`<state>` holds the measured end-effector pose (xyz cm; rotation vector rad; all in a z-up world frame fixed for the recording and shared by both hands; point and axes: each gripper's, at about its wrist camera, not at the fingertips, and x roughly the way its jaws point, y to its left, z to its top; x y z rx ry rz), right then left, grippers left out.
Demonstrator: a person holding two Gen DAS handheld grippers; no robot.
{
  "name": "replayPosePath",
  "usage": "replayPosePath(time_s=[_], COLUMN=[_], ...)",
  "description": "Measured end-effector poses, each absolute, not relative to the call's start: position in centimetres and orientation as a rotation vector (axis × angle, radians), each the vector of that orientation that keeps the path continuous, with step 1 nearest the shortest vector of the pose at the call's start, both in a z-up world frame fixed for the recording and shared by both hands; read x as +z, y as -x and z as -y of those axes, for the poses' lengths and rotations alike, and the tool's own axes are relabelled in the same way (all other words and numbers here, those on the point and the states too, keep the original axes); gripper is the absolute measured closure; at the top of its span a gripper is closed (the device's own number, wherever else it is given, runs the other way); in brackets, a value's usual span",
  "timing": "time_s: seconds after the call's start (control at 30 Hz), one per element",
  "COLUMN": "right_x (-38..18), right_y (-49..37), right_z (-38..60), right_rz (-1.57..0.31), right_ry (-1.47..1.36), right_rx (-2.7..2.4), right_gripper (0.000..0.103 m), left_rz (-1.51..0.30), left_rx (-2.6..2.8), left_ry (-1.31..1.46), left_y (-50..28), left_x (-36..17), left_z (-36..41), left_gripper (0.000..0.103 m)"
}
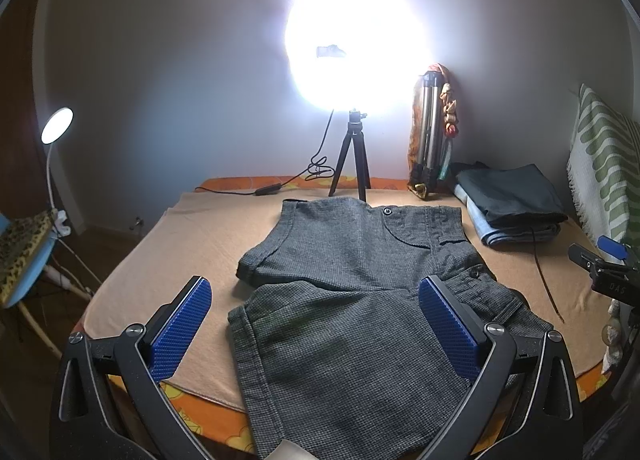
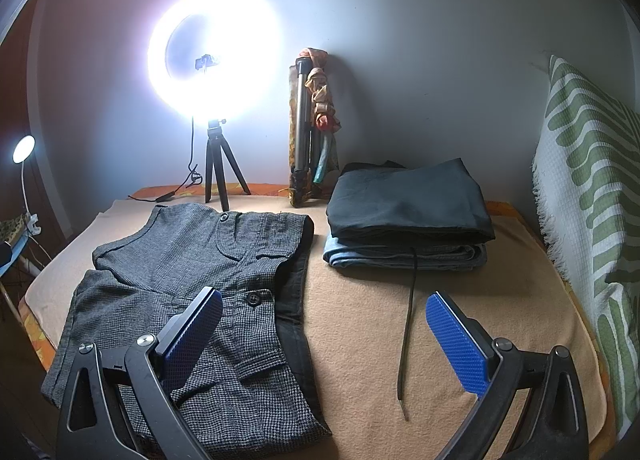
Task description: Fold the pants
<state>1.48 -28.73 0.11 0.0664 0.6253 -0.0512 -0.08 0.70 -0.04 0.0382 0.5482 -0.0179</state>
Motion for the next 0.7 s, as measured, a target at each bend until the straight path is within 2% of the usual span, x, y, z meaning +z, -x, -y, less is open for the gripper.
replayPosePath(time_s=[0.7], right_x=[0.15], right_y=[-1.5], right_z=[28.59], right_rz=[-0.628], right_ry=[-0.065], right_rx=[-0.05], right_gripper=[0.0], left_rz=[-0.545], left_rx=[-0.017], left_ry=[-0.04], left_y=[0.16], left_x=[-0.02], left_z=[-0.94], left_gripper=[0.0])
